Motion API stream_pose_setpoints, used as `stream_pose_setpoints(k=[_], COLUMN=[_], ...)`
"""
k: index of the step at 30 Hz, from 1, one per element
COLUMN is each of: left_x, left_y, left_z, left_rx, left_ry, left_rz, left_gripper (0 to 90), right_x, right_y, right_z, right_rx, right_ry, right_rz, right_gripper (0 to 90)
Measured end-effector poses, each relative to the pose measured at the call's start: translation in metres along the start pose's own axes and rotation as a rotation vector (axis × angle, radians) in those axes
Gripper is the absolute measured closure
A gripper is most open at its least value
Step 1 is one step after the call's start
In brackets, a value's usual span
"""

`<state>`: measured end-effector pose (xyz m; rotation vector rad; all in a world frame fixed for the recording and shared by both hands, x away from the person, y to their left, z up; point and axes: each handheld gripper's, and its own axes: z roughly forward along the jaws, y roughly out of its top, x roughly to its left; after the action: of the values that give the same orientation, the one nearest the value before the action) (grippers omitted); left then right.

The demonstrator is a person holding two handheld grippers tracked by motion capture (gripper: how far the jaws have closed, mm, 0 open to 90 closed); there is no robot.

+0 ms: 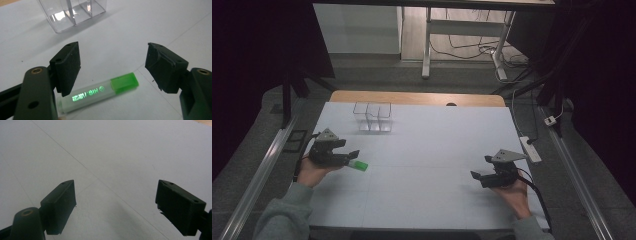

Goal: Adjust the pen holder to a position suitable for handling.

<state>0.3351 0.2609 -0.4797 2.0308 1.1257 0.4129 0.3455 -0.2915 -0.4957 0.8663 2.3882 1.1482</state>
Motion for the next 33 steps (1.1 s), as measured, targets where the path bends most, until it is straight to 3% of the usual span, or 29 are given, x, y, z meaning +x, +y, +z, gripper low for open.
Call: stream_pose_setpoints(k=[19, 33], left_x=[0.030, 0.066], left_y=[0.024, 0.033], left_z=[0.016, 0.028], left_rx=[0.027, 0.038], left_ry=[0.045, 0.091], left_rz=[-0.033, -0.104], left_gripper=[30.4, 42.6], right_x=[0.000, 0.000], right_y=[-0.001, -0.001], right_z=[0.002, 0.003], right_rx=[0.016, 0.024], right_ry=[-0.003, -0.007], right_rz=[0.002, 0.003], right_gripper=[16.1, 16.2])
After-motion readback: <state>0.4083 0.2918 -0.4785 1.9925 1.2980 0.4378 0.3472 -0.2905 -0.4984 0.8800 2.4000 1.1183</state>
